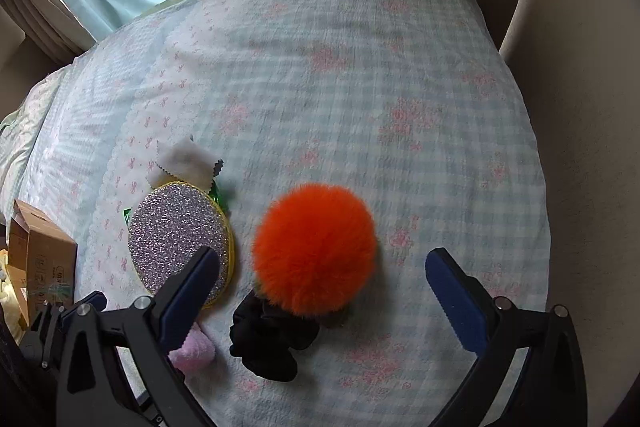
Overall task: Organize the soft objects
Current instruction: 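Grasp the pink scrunchie with the left tool while the right tool grasps the orange pompom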
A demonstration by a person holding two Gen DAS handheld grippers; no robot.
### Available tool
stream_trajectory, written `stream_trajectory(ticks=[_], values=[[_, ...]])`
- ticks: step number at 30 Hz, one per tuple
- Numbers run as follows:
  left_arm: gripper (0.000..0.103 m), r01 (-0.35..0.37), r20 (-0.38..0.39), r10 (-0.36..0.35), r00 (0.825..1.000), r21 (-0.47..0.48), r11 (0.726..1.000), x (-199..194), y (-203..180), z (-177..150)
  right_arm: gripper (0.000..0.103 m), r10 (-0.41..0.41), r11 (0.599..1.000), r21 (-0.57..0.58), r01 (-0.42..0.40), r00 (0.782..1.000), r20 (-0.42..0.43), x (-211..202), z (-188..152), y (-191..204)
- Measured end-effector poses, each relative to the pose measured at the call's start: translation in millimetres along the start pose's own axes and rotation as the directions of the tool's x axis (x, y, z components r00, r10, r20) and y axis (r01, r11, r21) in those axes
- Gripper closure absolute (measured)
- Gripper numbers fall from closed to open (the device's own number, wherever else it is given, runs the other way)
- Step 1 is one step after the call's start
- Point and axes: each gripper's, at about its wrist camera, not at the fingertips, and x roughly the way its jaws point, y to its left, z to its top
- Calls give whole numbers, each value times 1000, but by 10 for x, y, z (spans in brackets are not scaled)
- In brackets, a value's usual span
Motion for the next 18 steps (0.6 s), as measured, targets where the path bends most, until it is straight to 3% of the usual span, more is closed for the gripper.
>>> stream_trajectory(ticks=[5, 8, 15, 18], values=[[4, -3, -13, 3, 1000, 9, 1000, 115, -56, -46, 0, 11, 1000, -5, -11, 1000, -12, 123, 17, -12], [27, -3, -43, 4, 999, 18, 1000, 220, -62, -64, 3, 14, 1000, -6, -14, 1000, -16, 209, 31, -21], [45, 18, -99, -15, 995, 28, 999, 364, -44, -157, 24, 16, 1000, 11, -16, 999, -44, 394, 69, -46], [61, 16, -100, -12, 995, 48, 999, 363, -59, -174, 36, 28, 999, 27, -27, 998, -60, 442, 69, -51]])
